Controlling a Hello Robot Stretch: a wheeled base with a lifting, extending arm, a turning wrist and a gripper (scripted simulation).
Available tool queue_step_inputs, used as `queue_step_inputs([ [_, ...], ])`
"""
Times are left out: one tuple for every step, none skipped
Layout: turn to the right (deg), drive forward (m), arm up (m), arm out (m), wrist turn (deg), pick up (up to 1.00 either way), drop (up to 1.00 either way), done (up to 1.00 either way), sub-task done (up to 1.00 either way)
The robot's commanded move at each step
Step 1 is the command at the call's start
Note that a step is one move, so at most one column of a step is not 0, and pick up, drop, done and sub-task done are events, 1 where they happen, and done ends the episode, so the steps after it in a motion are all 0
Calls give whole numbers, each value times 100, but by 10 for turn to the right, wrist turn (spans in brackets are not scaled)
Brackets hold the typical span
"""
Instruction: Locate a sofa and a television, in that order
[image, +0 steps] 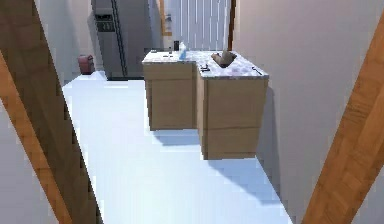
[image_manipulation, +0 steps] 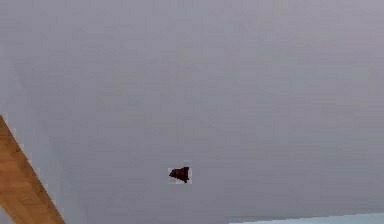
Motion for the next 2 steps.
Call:
queue_step_inputs([
  [0,35,0,0,0,0,0,0,0],
  [-30,0,0,0,0,0,0,0,0],
])
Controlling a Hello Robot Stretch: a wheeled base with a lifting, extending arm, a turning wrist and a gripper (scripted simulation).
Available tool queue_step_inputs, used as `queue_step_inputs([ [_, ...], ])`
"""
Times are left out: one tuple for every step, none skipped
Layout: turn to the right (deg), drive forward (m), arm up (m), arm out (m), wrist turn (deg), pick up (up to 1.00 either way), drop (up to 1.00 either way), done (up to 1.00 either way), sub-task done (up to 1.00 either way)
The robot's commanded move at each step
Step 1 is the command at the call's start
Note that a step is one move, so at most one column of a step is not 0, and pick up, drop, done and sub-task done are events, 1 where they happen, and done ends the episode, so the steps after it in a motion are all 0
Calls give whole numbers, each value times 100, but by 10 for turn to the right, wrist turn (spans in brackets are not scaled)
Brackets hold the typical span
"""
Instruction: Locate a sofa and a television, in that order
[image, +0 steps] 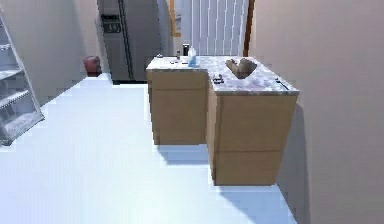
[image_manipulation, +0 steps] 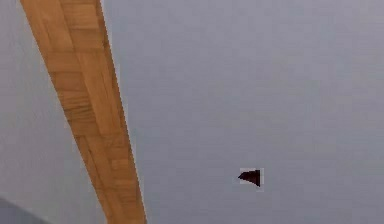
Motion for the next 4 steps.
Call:
queue_step_inputs([
  [0,45,0,0,0,0,0,0,0],
  [-450,0,0,0,0,0,0,0,0],
  [0,100,0,0,0,0,0,0,0],
  [0,45,0,0,0,0,0,0,0],
])
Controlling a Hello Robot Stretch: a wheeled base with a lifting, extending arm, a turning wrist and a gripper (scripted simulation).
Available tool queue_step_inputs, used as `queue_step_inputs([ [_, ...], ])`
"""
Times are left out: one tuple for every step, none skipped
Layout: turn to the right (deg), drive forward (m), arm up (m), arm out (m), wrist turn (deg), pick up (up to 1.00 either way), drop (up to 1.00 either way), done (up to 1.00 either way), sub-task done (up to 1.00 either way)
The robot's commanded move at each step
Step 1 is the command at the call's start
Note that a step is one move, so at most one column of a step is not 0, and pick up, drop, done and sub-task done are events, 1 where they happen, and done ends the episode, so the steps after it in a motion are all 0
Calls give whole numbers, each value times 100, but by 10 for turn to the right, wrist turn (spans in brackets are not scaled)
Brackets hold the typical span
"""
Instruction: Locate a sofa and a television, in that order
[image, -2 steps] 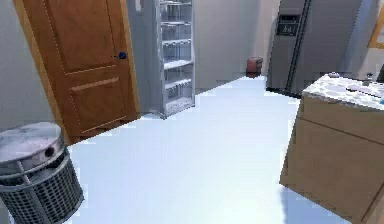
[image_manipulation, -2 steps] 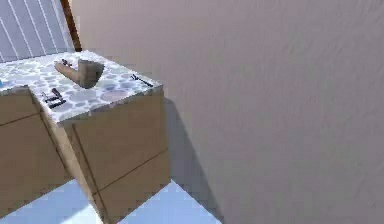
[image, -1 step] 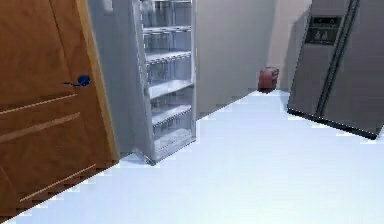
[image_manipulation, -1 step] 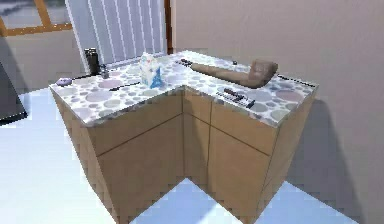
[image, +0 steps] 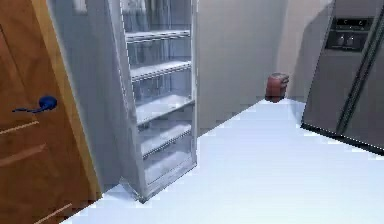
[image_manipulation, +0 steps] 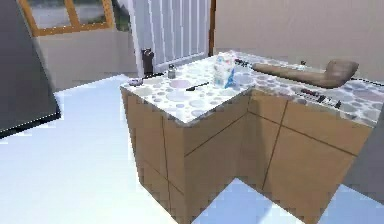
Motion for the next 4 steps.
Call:
queue_step_inputs([
  [450,0,0,0,0,0,0,0,0],
  [0,40,0,0,0,0,0,0,0],
  [120,0,0,0,0,0,0,0,0],
  [0,90,0,0,0,0,0,0,0],
])
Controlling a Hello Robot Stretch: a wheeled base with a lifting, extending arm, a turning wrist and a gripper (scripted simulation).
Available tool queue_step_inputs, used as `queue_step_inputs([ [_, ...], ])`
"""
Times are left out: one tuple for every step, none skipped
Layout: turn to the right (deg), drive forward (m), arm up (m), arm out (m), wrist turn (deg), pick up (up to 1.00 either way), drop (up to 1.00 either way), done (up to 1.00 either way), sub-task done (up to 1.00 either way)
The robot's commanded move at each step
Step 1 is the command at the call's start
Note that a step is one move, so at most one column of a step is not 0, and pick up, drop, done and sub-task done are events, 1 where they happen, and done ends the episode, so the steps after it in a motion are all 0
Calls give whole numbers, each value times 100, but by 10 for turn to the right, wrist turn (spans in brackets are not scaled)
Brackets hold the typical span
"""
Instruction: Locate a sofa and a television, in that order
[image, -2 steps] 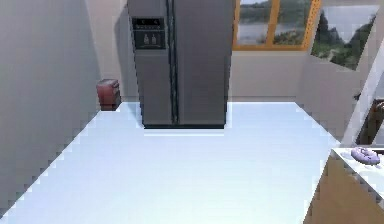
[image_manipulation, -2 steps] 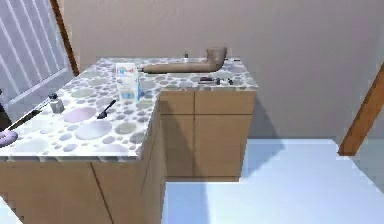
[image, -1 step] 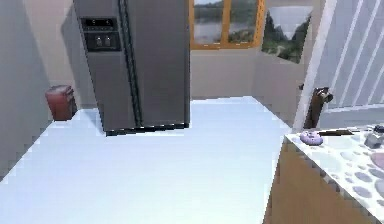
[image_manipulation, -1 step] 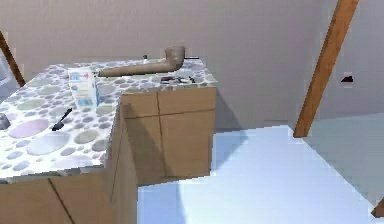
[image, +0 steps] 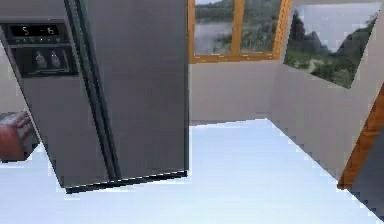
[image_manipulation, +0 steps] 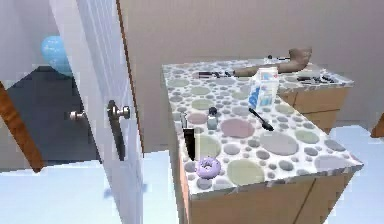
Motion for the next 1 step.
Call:
queue_step_inputs([
  [330,0,0,0,0,0,0,0,0],
])
